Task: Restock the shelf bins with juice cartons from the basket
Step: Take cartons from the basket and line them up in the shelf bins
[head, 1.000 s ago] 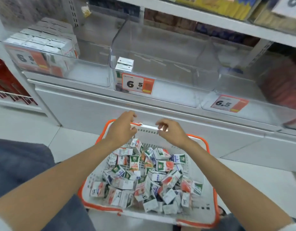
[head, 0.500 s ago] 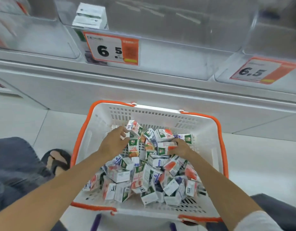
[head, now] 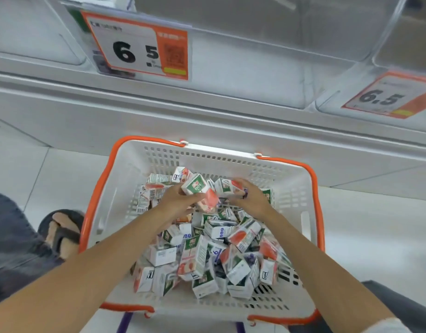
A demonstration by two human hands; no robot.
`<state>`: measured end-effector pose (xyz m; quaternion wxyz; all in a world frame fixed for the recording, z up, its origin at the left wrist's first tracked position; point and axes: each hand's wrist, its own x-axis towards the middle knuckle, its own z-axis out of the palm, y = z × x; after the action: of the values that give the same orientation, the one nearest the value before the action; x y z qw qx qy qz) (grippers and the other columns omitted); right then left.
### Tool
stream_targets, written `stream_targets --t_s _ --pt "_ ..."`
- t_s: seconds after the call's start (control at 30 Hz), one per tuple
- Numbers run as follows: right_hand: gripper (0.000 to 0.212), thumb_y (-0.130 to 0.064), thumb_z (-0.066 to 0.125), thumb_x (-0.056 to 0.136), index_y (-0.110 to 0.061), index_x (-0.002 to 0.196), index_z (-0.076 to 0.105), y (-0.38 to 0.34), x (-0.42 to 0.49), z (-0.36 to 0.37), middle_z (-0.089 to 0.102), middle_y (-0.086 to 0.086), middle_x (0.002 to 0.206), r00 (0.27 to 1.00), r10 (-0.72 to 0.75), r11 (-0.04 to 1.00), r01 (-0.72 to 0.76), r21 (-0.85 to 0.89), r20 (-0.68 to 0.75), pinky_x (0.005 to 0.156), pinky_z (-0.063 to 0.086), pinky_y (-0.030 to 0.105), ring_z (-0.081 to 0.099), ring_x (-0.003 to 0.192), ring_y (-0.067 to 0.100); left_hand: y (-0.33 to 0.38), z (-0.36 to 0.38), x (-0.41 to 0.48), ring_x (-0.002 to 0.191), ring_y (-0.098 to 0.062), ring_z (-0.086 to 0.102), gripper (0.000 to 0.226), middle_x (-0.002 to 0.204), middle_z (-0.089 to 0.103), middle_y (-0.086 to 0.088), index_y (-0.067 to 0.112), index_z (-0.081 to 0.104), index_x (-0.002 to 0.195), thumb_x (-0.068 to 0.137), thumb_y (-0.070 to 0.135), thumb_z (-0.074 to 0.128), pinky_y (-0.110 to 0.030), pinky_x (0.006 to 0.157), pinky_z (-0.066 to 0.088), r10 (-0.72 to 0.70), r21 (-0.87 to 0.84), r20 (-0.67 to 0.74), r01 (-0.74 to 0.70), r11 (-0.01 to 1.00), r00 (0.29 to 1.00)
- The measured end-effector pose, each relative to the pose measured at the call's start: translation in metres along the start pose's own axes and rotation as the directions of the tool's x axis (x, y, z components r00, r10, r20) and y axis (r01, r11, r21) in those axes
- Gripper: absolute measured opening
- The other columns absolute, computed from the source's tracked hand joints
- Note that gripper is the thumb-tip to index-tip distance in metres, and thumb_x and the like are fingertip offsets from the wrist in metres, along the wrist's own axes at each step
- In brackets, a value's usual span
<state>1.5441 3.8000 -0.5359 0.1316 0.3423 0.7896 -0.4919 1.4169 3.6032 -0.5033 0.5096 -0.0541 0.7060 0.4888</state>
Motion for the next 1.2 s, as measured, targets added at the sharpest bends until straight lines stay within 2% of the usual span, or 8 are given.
stream_targets --t_s 0.13,0.27,0.43,0.57,0.77,0.87,1.03,1.2 --pt "0.093 -0.027 0.079 0.078 -0.021 0.153 0.025 0.023 0.017 0.022 0.033 0.002 0.153 0.995 -0.071 0.883 0.093 -0.46 0.066 0.116 0.025 0.036 0.032 0.14 0.023 -0.015 -0.022 0.003 0.092 -0.023 0.07 0.028 0.104 0.068 -0.012 0.019 0.065 0.104 0.079 0.016 0.077 -0.03 0.075 0.059 0.005 -0.035 -0.03 -0.006 0.999 1.0" --pt "0.08 -0.03 0.078 0.077 -0.022 0.146 0.038 0.016 0.037 0.027 0.044 0.004 0.13 0.992 -0.127 0.774 0.113 -0.623 0.022 0.107 0.033 0.032 0.04 0.126 0.024 -0.019 -0.029 -0.001 0.094 -0.024 0.068 0.028 0.107 0.066 -0.01 0.022 0.063 0.108 0.083 0.023 0.074 -0.031 0.067 0.058 -0.018 -0.028 -0.019 0.018 0.999 1.0" --pt "0.054 -0.043 0.084 0.067 -0.029 0.106 0.049 -0.016 0.02 0.032 0.063 -0.007 0.094 0.998 -0.062 0.968 0.058 -0.242 -0.009 0.062 0.053 0.027 0.063 0.078 0.011 -0.021 -0.032 -0.003 0.103 -0.03 0.066 0.036 0.119 0.06 -0.014 0.021 0.057 0.119 0.086 0.016 0.07 -0.045 0.076 0.06 -0.001 -0.149 -0.004 0.0 0.989 1.0" --pt "0.064 -0.045 0.08 0.073 -0.031 0.126 0.046 -0.064 -0.005 0.032 0.066 -0.002 0.109 0.991 -0.132 0.975 0.129 0.18 0.008 0.075 0.06 0.042 0.068 0.09 0.017 -0.008 -0.031 -0.011 0.108 -0.03 0.064 0.036 0.128 0.058 -0.015 0.02 0.051 0.122 0.091 0.031 0.064 -0.047 0.084 0.058 0.013 -0.125 0.009 -0.012 0.992 1.0" --pt "0.053 -0.044 0.051 0.096 -0.027 0.145 0.041 -0.144 -0.04 0.01 0.066 0.007 0.125 0.951 -0.284 0.958 0.278 0.068 0.12 0.094 0.054 0.043 0.07 0.097 0.018 0.035 -0.04 -0.052 0.117 -0.026 0.059 0.12 0.14 0.049 -0.013 0.026 0.027 0.146 0.048 0.058 0.087 -0.043 0.098 0.052 0.081 -0.011 0.187 -0.081 0.997 0.979" --pt "0.053 -0.025 0.061 0.095 -0.025 0.145 0.043 -0.178 -0.059 -0.002 0.069 0.002 0.104 0.936 -0.297 0.953 0.278 0.123 0.187 0.084 0.058 0.047 0.071 0.088 0.025 0.05 -0.055 -0.071 0.105 -0.025 0.066 0.09 0.121 0.061 -0.009 0.02 0.04 0.13 0.057 0.025 0.092 -0.043 0.089 0.056 0.149 0.077 0.178 -0.165 0.983 0.973" --pt "0.073 -0.008 0.066 0.09 -0.03 0.15 0.031 -0.25 -0.08 -0.011 0.041 0.0 0.14 0.897 -0.292 0.956 0.283 0.075 0.331 0.073 0.061 0.037 0.065 0.096 0.019 0.091 -0.096 -0.116 0.077 -0.015 0.069 0.061 0.099 0.068 -0.006 0.017 0.052 0.121 0.071 -0.006 0.076 -0.028 0.068 0.058 0.252 0.168 0.262 -0.302 0.938 0.931" --pt "0.05 -0.015 0.077 0.081 -0.016 0.128 0.058 -0.355 -0.101 -0.002 0.067 0.003 0.107 0.83 -0.377 0.857 0.481 -0.185 0.411 0.073 0.051 0.022 0.064 0.082 0.006 0.136 -0.159 -0.174 0.072 -0.019 0.061 0.061 0.087 0.064 -0.009 0.016 0.055 0.119 0.067 -0.014 0.067 -0.027 0.062 0.055 0.403 0.23 0.249 -0.458 0.859 0.881"
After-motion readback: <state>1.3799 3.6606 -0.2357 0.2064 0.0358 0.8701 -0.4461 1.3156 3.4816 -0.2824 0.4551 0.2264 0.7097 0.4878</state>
